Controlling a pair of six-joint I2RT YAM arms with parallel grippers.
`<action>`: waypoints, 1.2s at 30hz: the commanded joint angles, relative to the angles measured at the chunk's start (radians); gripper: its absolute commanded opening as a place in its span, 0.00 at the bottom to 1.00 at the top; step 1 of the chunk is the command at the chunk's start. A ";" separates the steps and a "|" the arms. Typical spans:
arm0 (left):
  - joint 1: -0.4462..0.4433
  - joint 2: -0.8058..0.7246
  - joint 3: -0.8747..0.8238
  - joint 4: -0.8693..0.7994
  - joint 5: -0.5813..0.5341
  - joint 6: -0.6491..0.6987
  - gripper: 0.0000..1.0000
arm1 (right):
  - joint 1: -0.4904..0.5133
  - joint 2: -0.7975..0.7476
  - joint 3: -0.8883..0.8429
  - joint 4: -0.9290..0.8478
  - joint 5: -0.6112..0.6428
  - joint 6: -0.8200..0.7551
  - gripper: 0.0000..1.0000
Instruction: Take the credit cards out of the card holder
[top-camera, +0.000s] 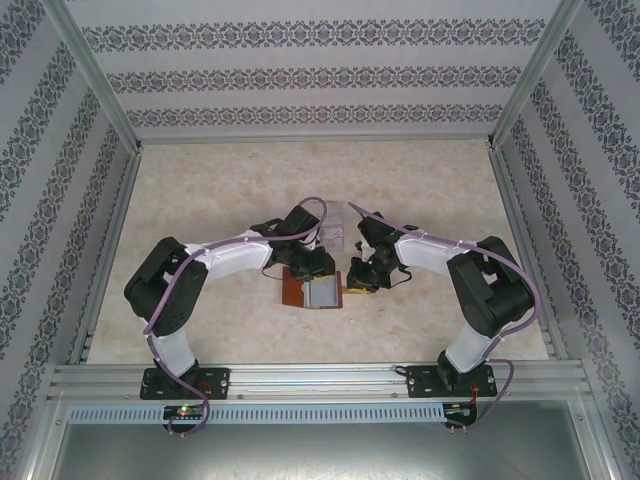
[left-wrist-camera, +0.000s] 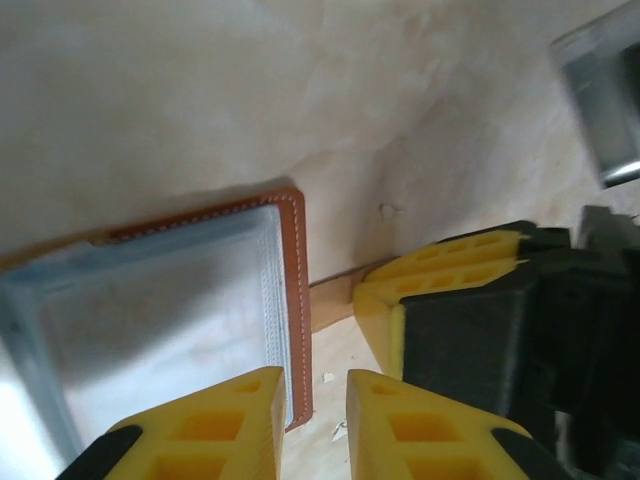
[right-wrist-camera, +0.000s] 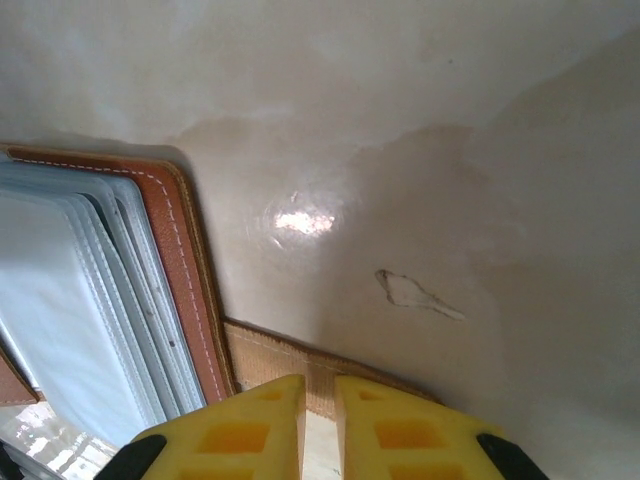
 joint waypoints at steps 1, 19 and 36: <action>-0.021 0.023 0.001 0.030 0.040 -0.040 0.25 | 0.011 0.013 -0.031 -0.011 0.024 -0.015 0.18; -0.051 0.051 0.067 -0.254 -0.129 0.039 0.38 | 0.011 0.029 -0.032 -0.005 0.016 -0.026 0.19; -0.057 0.011 0.147 -0.471 -0.323 0.077 0.49 | 0.012 0.033 -0.036 0.004 0.009 -0.014 0.18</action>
